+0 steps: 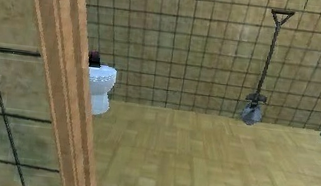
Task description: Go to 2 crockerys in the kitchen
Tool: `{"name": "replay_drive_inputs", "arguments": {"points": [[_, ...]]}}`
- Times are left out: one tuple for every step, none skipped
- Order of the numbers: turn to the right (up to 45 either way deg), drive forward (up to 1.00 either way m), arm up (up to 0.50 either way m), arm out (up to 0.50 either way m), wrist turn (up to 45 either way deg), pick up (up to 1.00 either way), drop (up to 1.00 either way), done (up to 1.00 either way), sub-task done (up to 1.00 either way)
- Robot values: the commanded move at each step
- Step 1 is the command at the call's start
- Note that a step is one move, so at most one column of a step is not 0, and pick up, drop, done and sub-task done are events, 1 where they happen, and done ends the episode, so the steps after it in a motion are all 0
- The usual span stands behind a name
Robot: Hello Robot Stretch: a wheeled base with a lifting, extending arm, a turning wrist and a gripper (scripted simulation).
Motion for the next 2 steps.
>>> {"name": "replay_drive_inputs", "arguments": {"points": [[0.0,0.3,0.0,0.0,0.0,0.0,0.0,0.0,0.0],[33.0,0.0,0.0,0.0,0.0,0.0,0.0,0.0,0.0]]}}
